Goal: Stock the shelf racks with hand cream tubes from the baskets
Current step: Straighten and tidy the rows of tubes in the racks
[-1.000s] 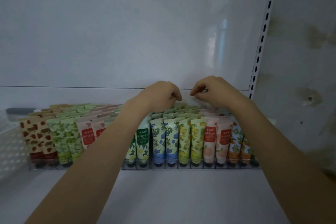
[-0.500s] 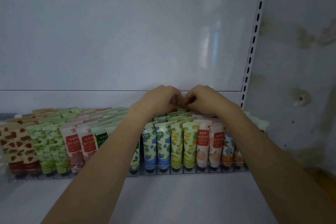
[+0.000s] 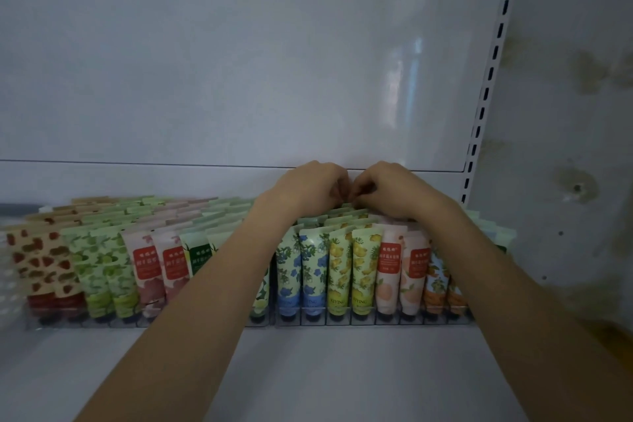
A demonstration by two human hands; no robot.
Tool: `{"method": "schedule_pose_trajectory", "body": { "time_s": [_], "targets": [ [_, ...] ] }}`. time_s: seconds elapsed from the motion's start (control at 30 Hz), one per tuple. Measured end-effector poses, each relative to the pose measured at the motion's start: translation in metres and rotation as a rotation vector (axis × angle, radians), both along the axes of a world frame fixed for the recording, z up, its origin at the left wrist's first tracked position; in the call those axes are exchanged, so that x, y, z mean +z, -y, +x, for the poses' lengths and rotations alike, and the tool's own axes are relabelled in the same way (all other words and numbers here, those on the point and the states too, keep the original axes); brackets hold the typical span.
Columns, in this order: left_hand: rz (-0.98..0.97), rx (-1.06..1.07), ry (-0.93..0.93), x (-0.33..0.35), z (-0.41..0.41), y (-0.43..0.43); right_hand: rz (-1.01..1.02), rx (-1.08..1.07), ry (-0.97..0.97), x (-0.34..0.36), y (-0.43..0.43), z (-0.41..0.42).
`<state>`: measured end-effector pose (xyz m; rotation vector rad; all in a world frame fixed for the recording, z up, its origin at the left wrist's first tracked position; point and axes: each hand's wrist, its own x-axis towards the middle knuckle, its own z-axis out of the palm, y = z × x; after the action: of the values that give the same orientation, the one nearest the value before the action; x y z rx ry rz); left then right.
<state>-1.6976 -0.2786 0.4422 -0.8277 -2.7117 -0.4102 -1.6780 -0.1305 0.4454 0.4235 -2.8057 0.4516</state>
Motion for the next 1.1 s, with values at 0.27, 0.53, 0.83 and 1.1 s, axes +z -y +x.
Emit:
{"method": "schedule_pose_trajectory", "body": {
  "time_s": [0.27, 0.53, 0.83, 1.1],
  "targets": [
    [0.015, -0.166, 0.004, 0.023, 0.018, 0.002, -0.045, 0.063, 0.101, 0.036, -0.025, 0.028],
    [-0.103, -0.290, 0.140, 0.026, 0.037, -0.007, 0.258, 0.000, 0.358, 0.038, -0.004, 0.045],
    [-0.108, -0.290, 0.154, 0.023, 0.036, -0.007, 0.210, -0.017, 0.276, 0.049, -0.011, 0.058],
    [-0.073, -0.298, 0.168, 0.021, 0.035, -0.009, 0.213, -0.011, 0.248, 0.048, -0.005, 0.061]
  ]
}}
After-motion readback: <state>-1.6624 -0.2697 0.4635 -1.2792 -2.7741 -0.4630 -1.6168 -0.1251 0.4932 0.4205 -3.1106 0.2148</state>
